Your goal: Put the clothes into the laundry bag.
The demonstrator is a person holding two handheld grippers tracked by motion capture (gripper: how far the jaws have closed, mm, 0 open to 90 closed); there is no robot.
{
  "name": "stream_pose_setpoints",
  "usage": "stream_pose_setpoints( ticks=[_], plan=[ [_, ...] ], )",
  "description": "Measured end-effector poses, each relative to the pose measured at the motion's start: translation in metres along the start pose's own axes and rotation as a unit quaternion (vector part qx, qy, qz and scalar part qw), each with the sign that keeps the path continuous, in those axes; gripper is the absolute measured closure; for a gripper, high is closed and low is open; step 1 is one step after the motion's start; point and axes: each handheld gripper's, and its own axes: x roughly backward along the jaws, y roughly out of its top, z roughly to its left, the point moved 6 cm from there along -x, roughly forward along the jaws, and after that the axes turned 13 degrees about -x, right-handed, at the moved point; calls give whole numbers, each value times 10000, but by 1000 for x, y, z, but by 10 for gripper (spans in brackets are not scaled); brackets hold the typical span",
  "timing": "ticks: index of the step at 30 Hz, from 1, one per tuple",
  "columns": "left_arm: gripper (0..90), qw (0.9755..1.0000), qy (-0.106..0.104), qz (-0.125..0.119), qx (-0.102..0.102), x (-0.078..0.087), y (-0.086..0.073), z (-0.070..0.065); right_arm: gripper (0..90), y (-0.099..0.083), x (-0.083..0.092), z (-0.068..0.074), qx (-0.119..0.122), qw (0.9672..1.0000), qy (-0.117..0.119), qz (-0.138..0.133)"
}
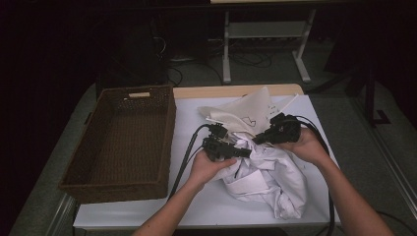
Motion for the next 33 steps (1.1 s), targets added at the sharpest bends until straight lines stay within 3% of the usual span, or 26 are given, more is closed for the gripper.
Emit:
stream_pose_setpoints(
  ticks=[3,4,6,8,11,13,18,22,25,28,30,32,33],
  plan=[
    [297,9997,-32,223,73,-18,-3,-3,884,1,-2,1,36,10000,-47,27],
    [295,9994,-5,274,210,-27,-5,-1,884,0,-2,2,31,10000,-47,37],
    [334,9988,250,351,239,-39,-6,4,884,0,-2,2,6,10000,-41,41],
    [506,9975,586,374,114,-44,-6,10,885,0,-2,1,-90,9999,24,45],
    [783,9971,749,90,130,-38,-2,15,885,-1,-2,1,-91,9999,-12,104],
    [822,9961,876,48,-122,-29,0,12,885,-2,1,4,-33,9999,17,97],
    [835,9958,792,-130,-429,0,8,-1,885,-4,9,17,72,9999,44,118],
    [836,9951,734,-202,-624,18,16,-13,885,0,17,37,222,9996,153,-33],
    [836,9949,641,-102,-777,26,20,-19,886,5,23,55,355,9990,256,-54],
    [835,9953,615,-163,-736,22,23,-14,887,13,27,67,423,9976,514,-176],
    [834,9955,685,-154,-638,9,22,-5,887,18,25,69,427,9973,563,-218],
    [830,9952,857,-158,-454,-8,19,9,886,18,20,62,298,9981,509,-175],
    [826,9950,966,-49,-253,-23,15,20,886,17,16,55,249,9987,417,-140]
  ],
)
